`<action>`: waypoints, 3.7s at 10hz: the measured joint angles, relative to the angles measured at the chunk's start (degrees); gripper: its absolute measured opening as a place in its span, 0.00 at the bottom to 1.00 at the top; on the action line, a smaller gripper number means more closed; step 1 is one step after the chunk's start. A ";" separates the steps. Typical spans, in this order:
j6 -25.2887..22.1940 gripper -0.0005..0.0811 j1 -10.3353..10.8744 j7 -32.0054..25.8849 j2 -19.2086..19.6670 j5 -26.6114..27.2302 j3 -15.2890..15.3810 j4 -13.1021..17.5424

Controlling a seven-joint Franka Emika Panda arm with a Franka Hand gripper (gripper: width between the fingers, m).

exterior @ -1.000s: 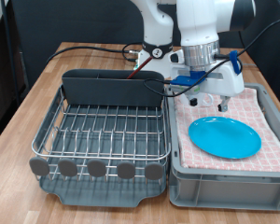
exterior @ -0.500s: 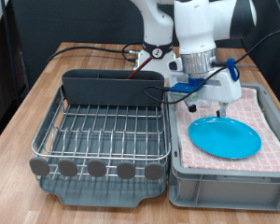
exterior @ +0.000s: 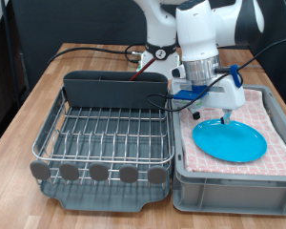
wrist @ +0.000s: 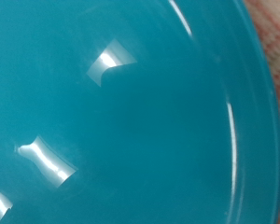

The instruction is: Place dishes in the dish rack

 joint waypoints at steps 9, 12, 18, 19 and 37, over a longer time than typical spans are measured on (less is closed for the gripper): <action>0.42 0.99 -0.64 -3.23 4.30 1.22 0.80 4.59; 1.55 0.99 -0.79 -3.83 5.03 1.42 1.37 5.38; 1.56 0.67 -0.57 -3.16 5.30 1.41 1.26 5.52; 1.56 0.45 -0.54 -2.99 5.33 1.41 1.26 5.52; -34.17 0.03 13.84 42.88 -14.16 -42.30 -20.45 5.26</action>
